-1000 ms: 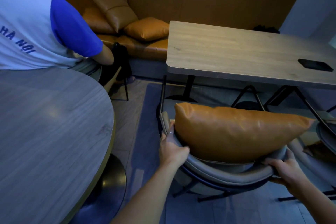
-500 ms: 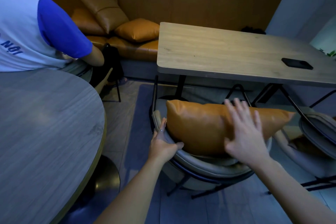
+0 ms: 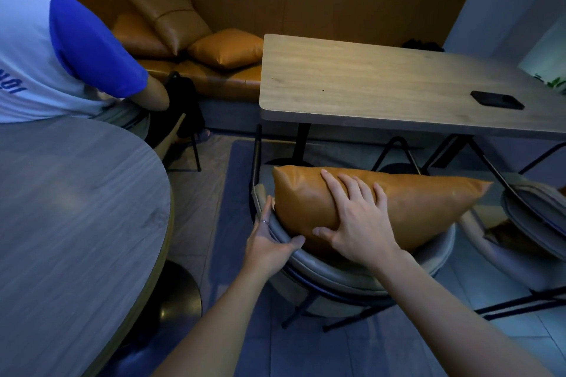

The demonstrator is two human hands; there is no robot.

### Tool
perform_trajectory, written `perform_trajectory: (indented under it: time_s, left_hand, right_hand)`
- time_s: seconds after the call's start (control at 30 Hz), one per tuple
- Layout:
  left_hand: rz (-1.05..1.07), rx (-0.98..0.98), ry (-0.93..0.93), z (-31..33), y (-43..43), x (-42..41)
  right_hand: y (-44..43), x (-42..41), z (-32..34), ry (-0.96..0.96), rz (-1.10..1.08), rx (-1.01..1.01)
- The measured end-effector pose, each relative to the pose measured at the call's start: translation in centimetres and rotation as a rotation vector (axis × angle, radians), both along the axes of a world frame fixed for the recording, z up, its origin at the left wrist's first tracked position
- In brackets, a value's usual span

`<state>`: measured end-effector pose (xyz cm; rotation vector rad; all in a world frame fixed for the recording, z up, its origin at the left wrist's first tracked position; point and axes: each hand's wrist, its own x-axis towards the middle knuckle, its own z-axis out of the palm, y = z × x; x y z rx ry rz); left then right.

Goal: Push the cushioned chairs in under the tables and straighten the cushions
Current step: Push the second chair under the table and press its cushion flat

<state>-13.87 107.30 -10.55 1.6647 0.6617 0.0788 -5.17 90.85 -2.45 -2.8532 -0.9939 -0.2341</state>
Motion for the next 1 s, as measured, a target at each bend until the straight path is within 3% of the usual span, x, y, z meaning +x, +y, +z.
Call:
perform_trajectory:
  time_s: [1.0]
  left_hand:
    - [0.131,-0.182,-0.014,-1.0,-1.5,0.4]
  right_hand:
    - [0.0,1.0,0.0,0.02,-0.036,-0.045]
